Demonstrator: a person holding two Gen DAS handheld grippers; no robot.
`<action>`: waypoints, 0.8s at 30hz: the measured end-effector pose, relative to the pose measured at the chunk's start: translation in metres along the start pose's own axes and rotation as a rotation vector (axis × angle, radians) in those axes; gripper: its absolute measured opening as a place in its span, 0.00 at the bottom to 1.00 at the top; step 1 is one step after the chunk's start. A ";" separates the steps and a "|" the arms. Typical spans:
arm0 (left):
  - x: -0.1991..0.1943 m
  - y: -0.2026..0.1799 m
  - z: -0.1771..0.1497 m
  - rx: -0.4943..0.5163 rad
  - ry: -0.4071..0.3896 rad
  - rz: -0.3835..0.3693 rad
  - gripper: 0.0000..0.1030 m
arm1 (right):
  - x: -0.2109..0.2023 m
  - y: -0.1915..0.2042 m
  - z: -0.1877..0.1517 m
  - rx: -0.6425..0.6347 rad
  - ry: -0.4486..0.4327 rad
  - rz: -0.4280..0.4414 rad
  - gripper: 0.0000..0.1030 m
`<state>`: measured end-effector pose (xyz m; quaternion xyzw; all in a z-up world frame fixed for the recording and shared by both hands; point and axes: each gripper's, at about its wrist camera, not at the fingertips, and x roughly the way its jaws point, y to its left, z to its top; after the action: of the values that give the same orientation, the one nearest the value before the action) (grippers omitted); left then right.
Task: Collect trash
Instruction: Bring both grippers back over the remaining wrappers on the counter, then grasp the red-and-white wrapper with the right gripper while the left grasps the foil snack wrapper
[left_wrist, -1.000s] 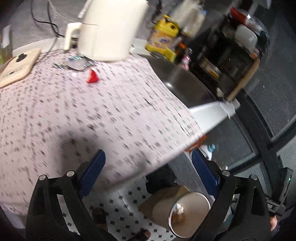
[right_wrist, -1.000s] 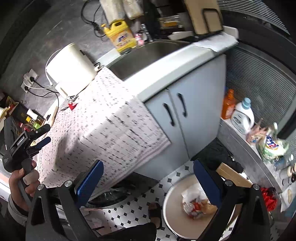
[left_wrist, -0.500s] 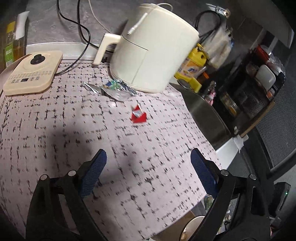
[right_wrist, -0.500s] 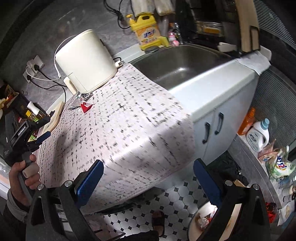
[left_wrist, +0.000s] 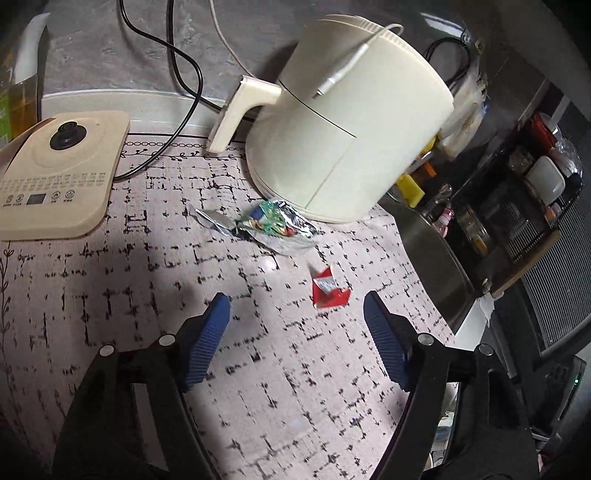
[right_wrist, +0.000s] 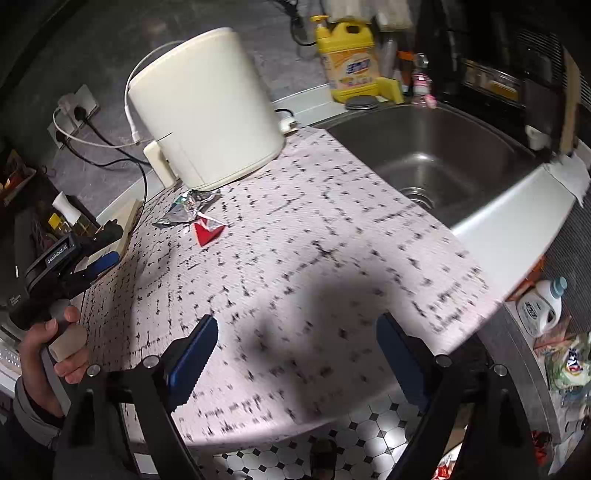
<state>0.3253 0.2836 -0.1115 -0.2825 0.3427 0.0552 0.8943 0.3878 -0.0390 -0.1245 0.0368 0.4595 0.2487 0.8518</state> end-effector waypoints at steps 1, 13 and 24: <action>0.002 0.003 0.004 -0.002 0.004 -0.003 0.66 | 0.007 0.008 0.004 -0.012 0.004 0.007 0.81; 0.009 0.040 0.022 -0.010 0.010 0.018 0.58 | 0.080 0.092 0.052 -0.096 0.019 0.088 0.69; 0.014 0.065 0.030 -0.051 0.019 0.045 0.53 | 0.148 0.114 0.073 -0.076 0.060 0.023 0.55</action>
<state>0.3350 0.3529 -0.1326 -0.2981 0.3560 0.0811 0.8819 0.4689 0.1399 -0.1623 0.0022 0.4746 0.2766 0.8356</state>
